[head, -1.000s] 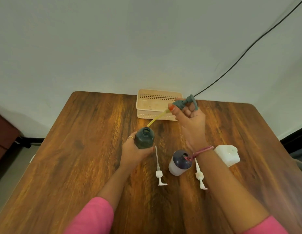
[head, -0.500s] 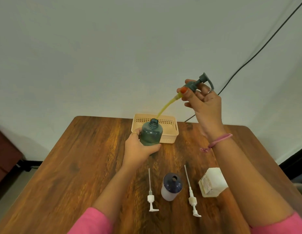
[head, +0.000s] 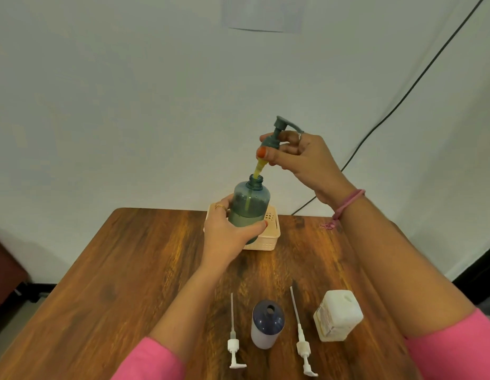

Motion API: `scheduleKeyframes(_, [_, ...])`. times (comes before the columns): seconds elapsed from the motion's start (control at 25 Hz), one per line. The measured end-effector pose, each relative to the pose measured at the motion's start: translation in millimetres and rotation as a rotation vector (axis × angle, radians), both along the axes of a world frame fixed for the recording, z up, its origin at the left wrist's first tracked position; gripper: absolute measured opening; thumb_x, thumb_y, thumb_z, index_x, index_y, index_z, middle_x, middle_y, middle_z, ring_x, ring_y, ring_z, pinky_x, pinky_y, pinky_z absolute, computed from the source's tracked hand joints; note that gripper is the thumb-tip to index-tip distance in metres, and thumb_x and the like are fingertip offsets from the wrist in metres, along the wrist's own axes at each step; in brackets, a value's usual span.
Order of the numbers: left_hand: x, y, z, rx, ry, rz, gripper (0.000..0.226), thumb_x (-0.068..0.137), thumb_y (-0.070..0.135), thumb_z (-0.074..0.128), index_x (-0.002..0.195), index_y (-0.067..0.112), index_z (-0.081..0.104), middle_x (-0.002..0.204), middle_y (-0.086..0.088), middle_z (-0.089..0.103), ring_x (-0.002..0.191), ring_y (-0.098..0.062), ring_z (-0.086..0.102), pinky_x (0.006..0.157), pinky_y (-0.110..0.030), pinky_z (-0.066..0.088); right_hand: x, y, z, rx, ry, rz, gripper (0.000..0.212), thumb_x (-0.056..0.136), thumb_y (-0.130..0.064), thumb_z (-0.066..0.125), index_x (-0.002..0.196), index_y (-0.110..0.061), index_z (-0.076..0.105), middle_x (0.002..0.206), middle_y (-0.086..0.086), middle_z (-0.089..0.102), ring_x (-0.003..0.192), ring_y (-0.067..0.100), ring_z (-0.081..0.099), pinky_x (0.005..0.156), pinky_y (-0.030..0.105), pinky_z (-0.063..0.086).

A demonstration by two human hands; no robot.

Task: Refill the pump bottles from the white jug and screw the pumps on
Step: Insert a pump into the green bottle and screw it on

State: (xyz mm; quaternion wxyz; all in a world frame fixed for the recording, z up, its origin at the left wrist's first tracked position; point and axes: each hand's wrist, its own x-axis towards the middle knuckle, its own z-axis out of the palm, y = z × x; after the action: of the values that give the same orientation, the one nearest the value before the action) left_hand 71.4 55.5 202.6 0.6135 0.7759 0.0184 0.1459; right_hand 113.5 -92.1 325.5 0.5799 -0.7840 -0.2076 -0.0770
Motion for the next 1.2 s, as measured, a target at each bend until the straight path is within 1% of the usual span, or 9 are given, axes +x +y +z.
scheduleKeyframes(0.12, [0.9,-4.7,9.2,-0.018,-0.045,0.013,0.061,0.064,0.032,0.085,0.112,0.038,0.048,0.105,0.018,0.055,0.096,0.000,0.053,0.073,-0.014,0.045,6.5,0.5,1.8,-0.064,0.004,0.008,0.030,0.077,-0.025,0.077,0.104,-0.016,0.069,0.099,-0.004,0.074,0.089,0.004,0.069,0.087,0.021,0.052])
scheduleKeyframes(0.2, [2.7,-5.8,13.8,-0.020,-0.062,0.030,0.061,0.063,0.034,0.085,0.112,0.038,0.049,0.102,0.022,0.055,0.096,0.000,0.054,0.078,-0.023,0.051,8.2,0.1,4.0,-0.094,0.004,0.013,0.028,0.076,-0.026,0.078,0.101,-0.017,0.070,0.100,-0.005,0.074,0.092,0.003,0.069,0.088,0.021,0.052])
scheduleKeyframes(0.32, [5.2,-7.4,17.5,-0.016,-0.066,0.044,0.069,0.062,0.035,0.085,0.122,0.033,0.050,0.112,0.013,0.057,0.101,-0.005,0.055,0.083,-0.028,0.054,9.8,-2.3,8.3,-0.130,-0.006,0.010,0.027,0.074,-0.027,0.079,0.098,-0.016,0.072,0.099,-0.004,0.074,0.093,0.004,0.068,0.087,0.021,0.053])
scheduleKeyframes(0.56, [4.2,-11.4,25.9,-0.033,-0.083,0.047,0.070,0.064,0.032,0.085,0.122,0.032,0.048,0.118,0.010,0.053,0.106,-0.007,0.052,0.076,-0.015,0.047,8.5,0.9,10.2,-0.277,0.001,0.011,0.037,0.070,-0.033,0.082,0.097,-0.010,0.071,0.094,-0.004,0.072,0.093,0.010,0.068,0.083,0.024,0.054])
scheduleKeyframes(0.68, [1.4,-12.4,26.5,-0.029,-0.084,0.045,0.068,0.064,0.030,0.085,0.118,0.036,0.045,0.117,0.010,0.052,0.105,-0.007,0.052,0.076,-0.017,0.048,6.5,-7.1,15.6,-0.323,0.030,0.055,0.036,0.071,-0.039,0.077,0.099,-0.018,0.071,0.102,-0.005,0.070,0.098,0.012,0.065,0.088,0.028,0.052])
scheduleKeyframes(0.8, [-0.5,-12.2,27.8,-0.037,-0.085,0.054,0.071,0.063,0.031,0.086,0.123,0.030,0.049,0.118,0.008,0.054,0.106,-0.010,0.054,0.082,-0.026,0.054,5.8,-20.6,15.3,-0.215,0.106,0.177,0.032,0.080,-0.029,0.071,0.111,-0.024,0.067,0.113,-0.009,0.068,0.105,0.007,0.064,0.088,0.023,0.048])
scheduleKeyframes(0.92, [-1.4,-13.2,30.9,-0.030,-0.092,0.061,0.073,0.064,0.030,0.085,0.127,0.028,0.048,0.119,0.008,0.054,0.106,-0.009,0.053,0.078,-0.019,0.051,4.5,-19.7,2.5,-0.059,0.110,0.229,0.035,0.083,-0.007,0.070,0.115,-0.017,0.064,0.111,-0.004,0.070,0.105,0.007,0.065,0.088,0.021,0.052])
scheduleKeyframes(1.08, [-2.7,-12.8,30.2,-0.059,-0.092,0.075,0.072,0.063,0.029,0.086,0.126,0.026,0.049,0.119,0.006,0.055,0.102,-0.008,0.054,0.074,-0.016,0.049,0.0,-4.9,-9.8,-0.069,-0.046,-0.036,0.027,0.070,-0.026,0.082,0.092,-0.019,0.068,0.092,-0.006,0.071,0.085,0.003,0.066,0.074,0.016,0.052])
scheduleKeyframes(1.2, [-4.4,-10.5,29.8,-0.056,-0.095,0.078,0.072,0.064,0.029,0.086,0.125,0.027,0.049,0.118,0.007,0.054,0.099,-0.006,0.054,0.076,-0.017,0.050,-1.0,-8.3,-3.6,-0.119,0.070,0.077,0.040,0.077,-0.029,0.075,0.114,-0.024,0.059,0.112,-0.008,0.066,0.103,0.007,0.063,0.086,0.021,0.051])
